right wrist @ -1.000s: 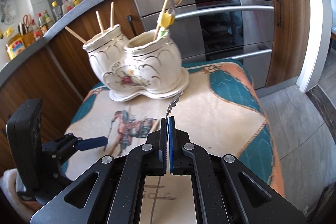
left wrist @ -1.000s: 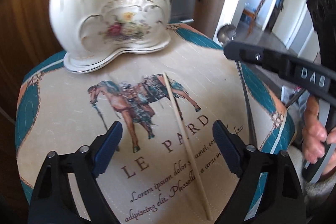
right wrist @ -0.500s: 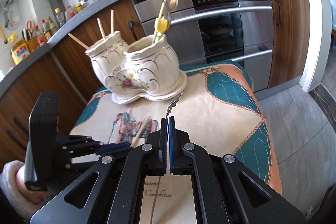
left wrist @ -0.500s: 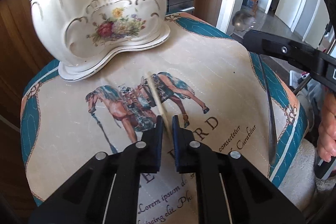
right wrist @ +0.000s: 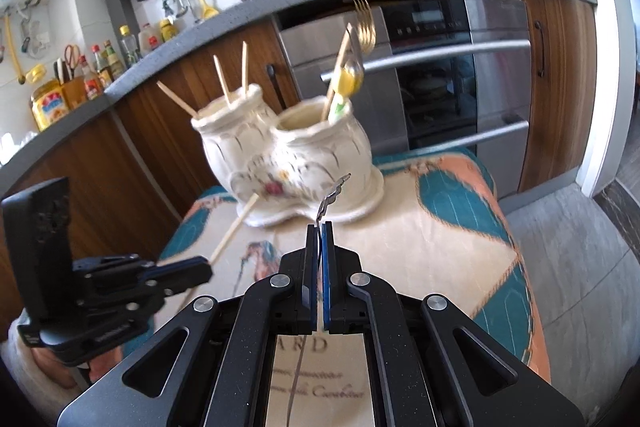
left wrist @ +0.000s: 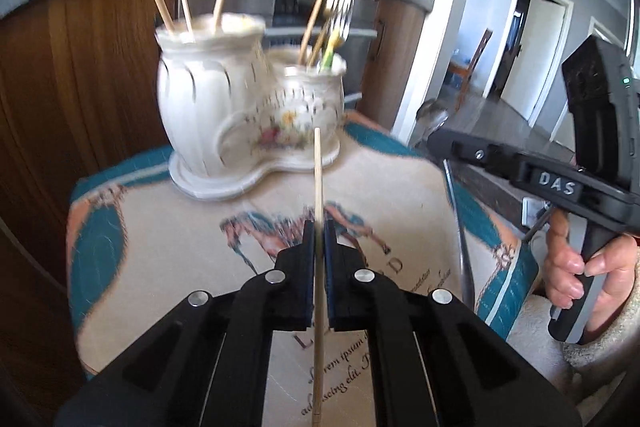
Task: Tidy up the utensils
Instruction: 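Grasp the last wooden chopstick with the left tool while the right tool holds the spoon, then insert the chopstick into the large cup while the right tool inserts the spoon into the small cup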
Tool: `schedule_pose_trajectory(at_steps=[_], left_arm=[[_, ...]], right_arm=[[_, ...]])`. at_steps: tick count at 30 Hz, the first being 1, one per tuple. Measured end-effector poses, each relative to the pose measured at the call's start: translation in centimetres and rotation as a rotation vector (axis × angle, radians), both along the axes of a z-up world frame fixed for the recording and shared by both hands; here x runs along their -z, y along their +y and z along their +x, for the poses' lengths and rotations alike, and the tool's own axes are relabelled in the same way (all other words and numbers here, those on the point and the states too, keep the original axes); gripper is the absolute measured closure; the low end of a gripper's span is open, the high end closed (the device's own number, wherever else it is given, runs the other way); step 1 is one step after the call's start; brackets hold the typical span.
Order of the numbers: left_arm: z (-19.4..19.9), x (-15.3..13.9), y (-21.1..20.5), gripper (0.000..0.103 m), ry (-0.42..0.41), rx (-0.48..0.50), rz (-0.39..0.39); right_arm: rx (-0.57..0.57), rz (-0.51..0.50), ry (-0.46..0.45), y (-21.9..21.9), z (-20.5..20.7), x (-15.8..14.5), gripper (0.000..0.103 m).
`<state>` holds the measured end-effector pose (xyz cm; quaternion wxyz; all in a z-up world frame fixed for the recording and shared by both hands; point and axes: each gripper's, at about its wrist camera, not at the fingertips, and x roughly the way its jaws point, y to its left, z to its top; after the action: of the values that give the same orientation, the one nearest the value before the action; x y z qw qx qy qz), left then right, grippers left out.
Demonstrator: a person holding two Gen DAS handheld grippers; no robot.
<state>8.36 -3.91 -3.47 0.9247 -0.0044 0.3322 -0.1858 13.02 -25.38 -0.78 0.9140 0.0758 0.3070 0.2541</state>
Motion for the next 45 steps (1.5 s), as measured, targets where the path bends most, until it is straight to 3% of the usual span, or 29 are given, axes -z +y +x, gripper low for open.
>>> schedule_pose_trajectory(at_steps=[6, 10, 15, 24, 31, 45], left_arm=[[0.6, -5.1, 2.1, 0.099, -0.221, -0.058, -0.062], [3.3, -8.2, 3.4, 0.099, -0.304, -0.098, -0.121], [6.7, -10.2, 4.2, 0.099, -0.364, -0.122, -0.173], [12.1, -10.3, 5.1, 0.099, -0.423, -0.153, -0.277], [13.7, -10.6, 3.4, 0.099, -0.485, -0.161, -0.207], [12.1, -9.2, 2.7, 0.099, -0.529, -0.154, -0.125]], right_arm=[[0.003, 0.044, -0.121, 1.2, 0.9, -3.8, 0.100], [0.016, 0.035, -0.235, 2.7, 2.4, -6.7, 0.100], [0.066, 0.054, -0.335, 3.3, 4.8, -9.2, 0.100], [0.160, 0.110, -0.423, 3.5, 8.6, -11.0, 0.100], [0.190, 0.060, -0.482, 5.1, 10.6, -10.2, 0.100], [0.160, -0.007, -0.435, 6.2, 11.7, -5.9, 0.100]])
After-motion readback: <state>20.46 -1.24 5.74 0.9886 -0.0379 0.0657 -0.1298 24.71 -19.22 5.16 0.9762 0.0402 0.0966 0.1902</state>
